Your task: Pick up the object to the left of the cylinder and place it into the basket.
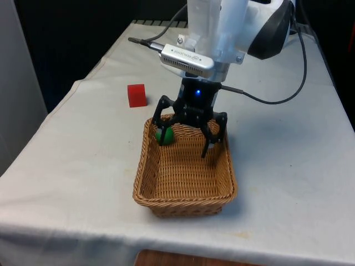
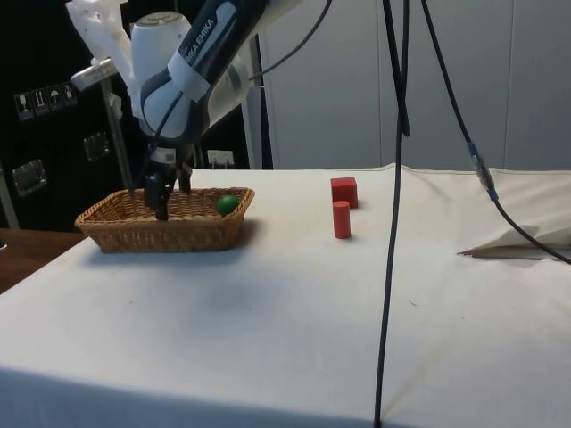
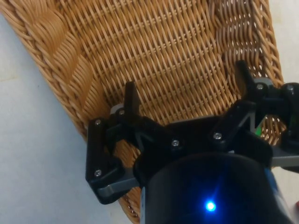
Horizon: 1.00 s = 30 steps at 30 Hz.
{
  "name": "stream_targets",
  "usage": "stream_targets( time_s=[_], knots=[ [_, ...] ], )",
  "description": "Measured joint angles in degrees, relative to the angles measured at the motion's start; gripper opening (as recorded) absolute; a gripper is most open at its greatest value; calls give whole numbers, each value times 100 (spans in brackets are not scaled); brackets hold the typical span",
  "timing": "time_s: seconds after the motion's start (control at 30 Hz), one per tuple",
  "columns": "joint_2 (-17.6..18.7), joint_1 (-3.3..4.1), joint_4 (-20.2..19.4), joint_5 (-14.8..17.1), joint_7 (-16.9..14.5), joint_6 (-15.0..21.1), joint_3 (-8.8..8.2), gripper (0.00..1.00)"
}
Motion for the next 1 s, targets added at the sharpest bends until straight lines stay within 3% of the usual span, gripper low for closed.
stream_targets(
  time_s=[0.23,1.0],
  knots=[
    [-69,52,-6,0,0,-46,-92,100],
    [-361,74,-11,0,-17,-241,-315,100]
  ],
)
